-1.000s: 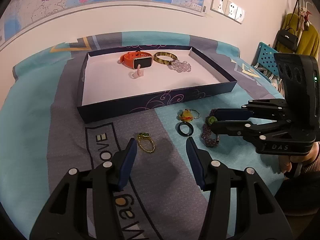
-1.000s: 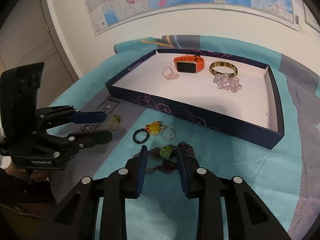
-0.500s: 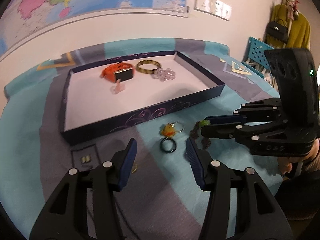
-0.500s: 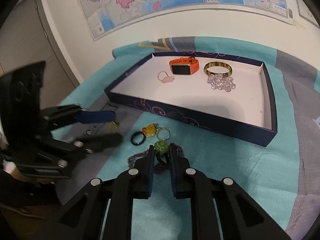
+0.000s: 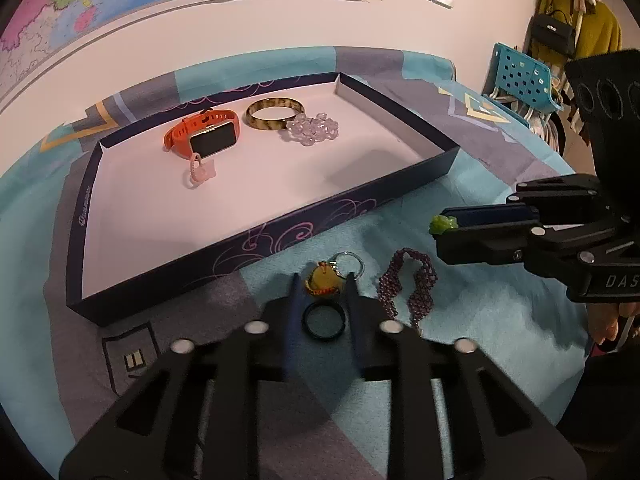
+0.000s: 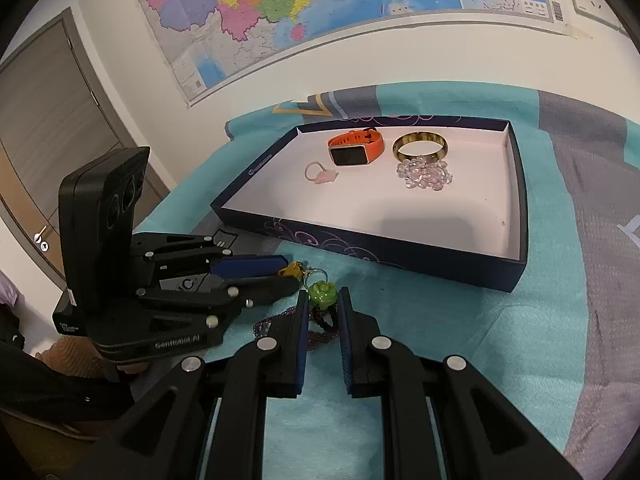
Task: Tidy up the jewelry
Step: 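Grasp the yellow pendant with the left tool while the right tool holds the green ring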
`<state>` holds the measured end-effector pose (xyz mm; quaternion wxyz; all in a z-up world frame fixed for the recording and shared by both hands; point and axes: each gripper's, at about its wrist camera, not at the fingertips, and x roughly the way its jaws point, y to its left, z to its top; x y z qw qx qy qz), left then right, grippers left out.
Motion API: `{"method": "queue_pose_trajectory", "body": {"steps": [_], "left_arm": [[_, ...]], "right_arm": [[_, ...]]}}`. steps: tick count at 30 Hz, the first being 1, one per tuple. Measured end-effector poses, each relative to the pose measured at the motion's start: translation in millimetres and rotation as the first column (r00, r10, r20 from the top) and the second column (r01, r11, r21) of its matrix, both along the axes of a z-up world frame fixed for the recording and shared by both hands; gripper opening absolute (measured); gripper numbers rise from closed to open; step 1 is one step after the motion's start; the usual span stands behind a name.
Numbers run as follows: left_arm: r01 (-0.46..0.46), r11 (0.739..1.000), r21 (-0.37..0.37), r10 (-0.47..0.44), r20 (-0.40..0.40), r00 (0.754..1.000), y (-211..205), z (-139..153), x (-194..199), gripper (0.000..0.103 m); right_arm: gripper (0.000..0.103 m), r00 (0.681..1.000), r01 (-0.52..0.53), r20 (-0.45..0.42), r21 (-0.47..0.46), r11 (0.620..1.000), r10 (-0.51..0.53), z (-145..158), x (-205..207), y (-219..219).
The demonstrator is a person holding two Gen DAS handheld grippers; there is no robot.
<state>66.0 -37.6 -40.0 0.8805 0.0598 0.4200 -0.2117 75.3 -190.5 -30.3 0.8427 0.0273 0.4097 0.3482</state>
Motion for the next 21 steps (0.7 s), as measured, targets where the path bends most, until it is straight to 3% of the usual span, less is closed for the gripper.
{"method": "queue_pose_trajectory", "body": {"steps": [21], "left_arm": [[-0.053,0.995,-0.089,0.06,0.085,0.995,21.3,38.3,-19.8,0.018]], "right_arm": [[0.013,0.999,0.034,0.021,0.035,0.999,-0.035,10.3,9.0,-10.3]]}}
